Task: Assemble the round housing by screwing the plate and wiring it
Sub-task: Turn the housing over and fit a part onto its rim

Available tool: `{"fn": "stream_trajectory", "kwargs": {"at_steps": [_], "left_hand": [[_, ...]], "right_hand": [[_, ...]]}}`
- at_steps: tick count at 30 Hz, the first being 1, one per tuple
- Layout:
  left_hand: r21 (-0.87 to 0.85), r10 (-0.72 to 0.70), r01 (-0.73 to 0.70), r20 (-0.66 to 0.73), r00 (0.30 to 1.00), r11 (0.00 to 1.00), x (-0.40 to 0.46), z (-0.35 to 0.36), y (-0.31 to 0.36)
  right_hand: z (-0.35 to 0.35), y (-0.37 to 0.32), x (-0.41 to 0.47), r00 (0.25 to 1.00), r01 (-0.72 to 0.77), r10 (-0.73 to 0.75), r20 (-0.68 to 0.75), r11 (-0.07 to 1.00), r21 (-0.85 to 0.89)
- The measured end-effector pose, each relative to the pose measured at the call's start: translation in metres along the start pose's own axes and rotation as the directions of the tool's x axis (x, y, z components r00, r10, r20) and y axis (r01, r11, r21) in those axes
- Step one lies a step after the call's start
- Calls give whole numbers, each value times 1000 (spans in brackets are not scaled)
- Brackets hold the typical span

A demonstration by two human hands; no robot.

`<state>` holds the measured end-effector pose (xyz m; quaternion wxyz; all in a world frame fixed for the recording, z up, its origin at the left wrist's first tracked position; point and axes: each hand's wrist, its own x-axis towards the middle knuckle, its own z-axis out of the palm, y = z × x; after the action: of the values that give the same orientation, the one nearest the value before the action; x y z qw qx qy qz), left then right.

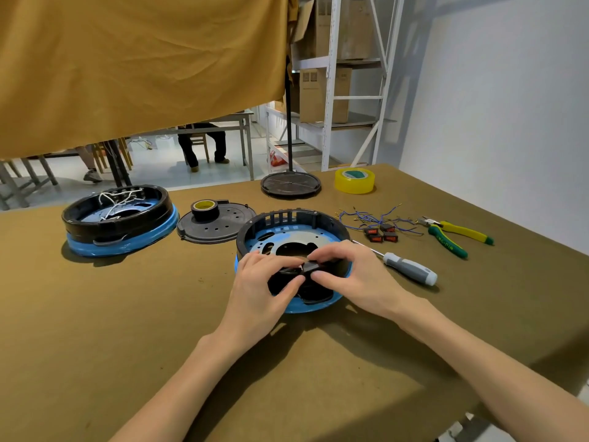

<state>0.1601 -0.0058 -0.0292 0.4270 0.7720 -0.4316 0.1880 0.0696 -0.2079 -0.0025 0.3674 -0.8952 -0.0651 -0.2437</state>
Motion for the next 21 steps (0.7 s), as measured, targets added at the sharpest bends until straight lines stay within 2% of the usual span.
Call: {"fn": "stream_trajectory", "kwargs": {"at_steps": [5,12,17,21], "left_hand": [[-10,0,0,-43,999,1000,-1,8,-1],[-54,-57,53,-66,996,997,-1,12,0],[-32,-43,41,-67,997,999,0,11,0],[-40,-44,41,-75,996,998,1,10,0]], "right_hand": [[-6,1,6,999,-10,11,41,1000,-21],[-6,1,12,1000,-31,30,5,995,90],[-6,3,11,996,-86,84,18,980,179],[-8,2,14,994,-103,97,43,979,175]]}}
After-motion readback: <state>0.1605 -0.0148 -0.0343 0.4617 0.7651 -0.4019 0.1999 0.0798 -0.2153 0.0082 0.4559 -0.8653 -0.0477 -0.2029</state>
